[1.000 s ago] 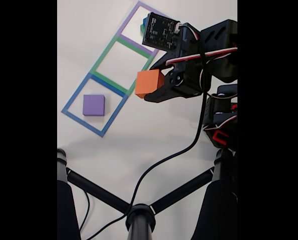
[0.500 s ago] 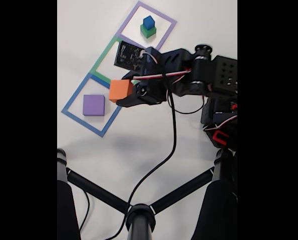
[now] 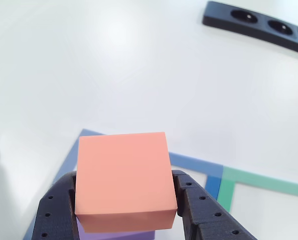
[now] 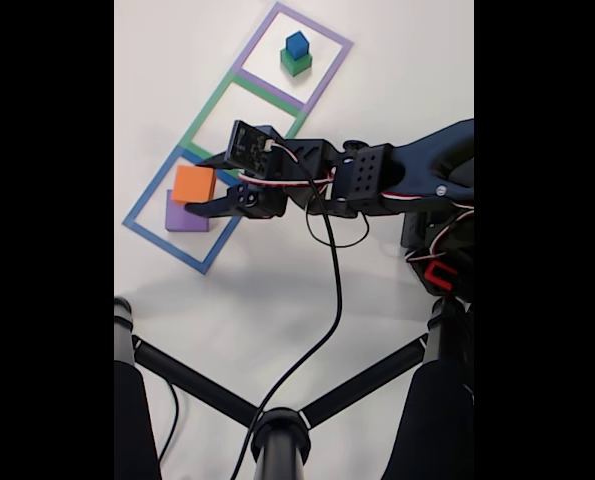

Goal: Tower of hanoi

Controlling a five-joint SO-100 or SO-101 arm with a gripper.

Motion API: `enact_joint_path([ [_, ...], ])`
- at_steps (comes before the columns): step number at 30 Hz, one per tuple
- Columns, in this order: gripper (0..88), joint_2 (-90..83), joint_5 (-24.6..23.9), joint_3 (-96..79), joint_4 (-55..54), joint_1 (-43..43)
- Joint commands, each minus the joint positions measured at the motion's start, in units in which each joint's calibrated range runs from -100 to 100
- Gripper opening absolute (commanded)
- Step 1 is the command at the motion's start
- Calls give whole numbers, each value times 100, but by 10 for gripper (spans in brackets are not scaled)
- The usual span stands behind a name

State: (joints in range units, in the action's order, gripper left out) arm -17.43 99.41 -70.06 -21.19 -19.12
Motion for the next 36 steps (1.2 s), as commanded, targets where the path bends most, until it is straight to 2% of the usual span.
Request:
enact_joint_path([
  [1, 127, 501, 59, 186, -920, -67],
  [13, 128, 1639, 59, 277, -2118, -281],
  [36, 129, 2545, 59, 695, -2547, -303],
])
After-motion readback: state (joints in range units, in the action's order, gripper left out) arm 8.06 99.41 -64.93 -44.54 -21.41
